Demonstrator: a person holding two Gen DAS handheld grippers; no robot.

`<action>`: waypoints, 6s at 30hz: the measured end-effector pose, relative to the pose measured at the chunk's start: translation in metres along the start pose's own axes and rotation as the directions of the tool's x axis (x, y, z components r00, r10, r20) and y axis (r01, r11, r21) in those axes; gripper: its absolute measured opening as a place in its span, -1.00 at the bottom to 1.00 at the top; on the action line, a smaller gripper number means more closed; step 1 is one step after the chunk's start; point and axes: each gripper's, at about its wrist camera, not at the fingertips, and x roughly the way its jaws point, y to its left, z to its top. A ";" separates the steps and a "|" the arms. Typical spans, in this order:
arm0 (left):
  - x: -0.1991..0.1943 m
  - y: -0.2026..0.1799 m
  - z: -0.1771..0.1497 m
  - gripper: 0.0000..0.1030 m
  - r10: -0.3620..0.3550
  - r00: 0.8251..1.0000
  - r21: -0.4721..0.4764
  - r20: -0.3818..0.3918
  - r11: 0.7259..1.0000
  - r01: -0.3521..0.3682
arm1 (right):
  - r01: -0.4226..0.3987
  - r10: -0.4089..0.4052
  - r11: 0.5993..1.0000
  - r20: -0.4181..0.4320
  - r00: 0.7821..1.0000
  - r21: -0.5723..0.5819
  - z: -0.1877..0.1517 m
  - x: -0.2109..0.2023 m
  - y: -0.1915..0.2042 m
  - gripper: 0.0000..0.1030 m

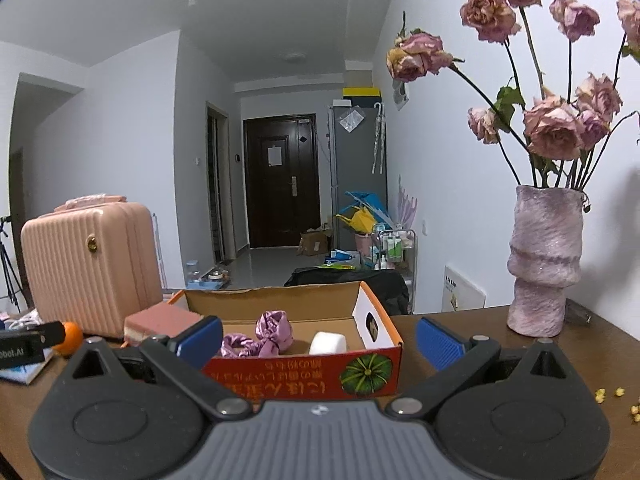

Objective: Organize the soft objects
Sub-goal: 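Move both tools back toward the remaining soft items on the table, then grasp the lavender fuzzy sock with the right tool and lift it, then hold the lavender sock in the right tool while the left tool grasps the clear crinkly bag, then carry the clear bag in the left tool and lavender sock in the right tool to the box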

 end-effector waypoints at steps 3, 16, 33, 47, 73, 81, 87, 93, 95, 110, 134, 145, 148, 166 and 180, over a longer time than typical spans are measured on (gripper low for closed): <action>-0.010 0.005 -0.004 1.00 -0.004 1.000 0.001 -0.001 1.000 0.004 | -0.004 0.004 1.000 0.006 1.000 -0.015 -0.006 -0.013 0.000 1.00; -0.054 0.014 -0.030 1.00 -0.038 0.999 0.052 -0.028 0.998 0.040 | -0.026 0.027 0.996 0.004 1.000 -0.082 -0.038 -0.063 0.009 1.00; -0.109 0.025 -0.059 1.00 -0.079 0.994 0.080 -0.076 0.993 0.086 | -0.057 0.055 0.996 -0.020 0.998 -0.075 -0.061 -0.121 0.008 1.00; -0.115 0.034 -0.067 1.00 -0.096 0.989 0.066 -0.111 0.992 0.103 | -0.065 0.058 0.992 -0.062 0.996 -0.108 -0.074 -0.129 0.015 1.00; -0.101 0.049 -0.071 1.00 -0.094 0.983 0.069 -0.160 0.992 0.106 | -0.093 0.060 0.986 -0.225 0.972 -0.137 -0.092 -0.080 0.045 0.84; -0.098 0.050 -0.073 1.00 -0.093 0.980 0.067 -0.177 0.992 0.106 | -0.070 0.026 0.989 -0.317 0.948 -0.130 -0.100 -0.055 0.042 0.37; -0.096 0.049 -0.075 1.00 -0.089 0.979 0.073 -0.185 0.992 0.104 | -0.106 0.061 0.989 -0.364 0.929 -0.106 -0.104 -0.045 0.041 -0.14; -0.094 0.048 -0.077 1.00 -0.079 0.979 0.077 -0.188 0.993 0.095 | -0.115 0.081 0.989 -0.317 0.945 -0.091 -0.100 -0.056 0.038 -0.27; -0.093 0.047 -0.077 1.00 -0.076 0.979 0.077 -0.189 0.993 0.092 | -0.113 0.086 0.990 -0.289 0.954 -0.080 -0.096 -0.060 0.036 -0.30; -0.091 0.011 -0.075 1.00 -0.096 0.973 0.091 -0.208 0.989 0.117 | -0.100 0.094 0.994 -0.123 0.988 -0.049 -0.074 -0.084 0.021 -0.32; -0.064 -0.083 -0.078 1.00 -0.157 0.957 0.118 -0.245 0.975 0.190 | 0.003 -0.002 1.000 0.019 1.000 -0.021 -0.057 -0.095 -0.048 -0.33; -0.041 -0.100 -0.086 1.00 -0.173 0.951 0.143 -0.256 0.966 0.214 | 0.018 -0.018 0.999 0.002 1.000 -0.027 -0.063 -0.089 -0.049 -0.32; -0.036 -0.108 -0.087 0.90 -0.184 0.951 0.171 -0.248 0.958 0.230 | 0.020 -0.020 0.999 -0.005 1.000 -0.031 -0.065 -0.087 -0.048 -0.32; -0.040 -0.105 -0.086 -0.19 -0.243 0.928 0.151 -0.282 0.944 0.293 | 0.019 -0.020 0.998 -0.002 1.000 -0.058 -0.071 -0.085 -0.042 -0.32; -0.068 -0.079 -0.050 -0.19 -0.262 0.954 0.075 -0.148 0.959 0.275 | 0.019 -0.017 0.999 0.084 0.996 -0.029 -0.063 -0.098 -0.036 -0.32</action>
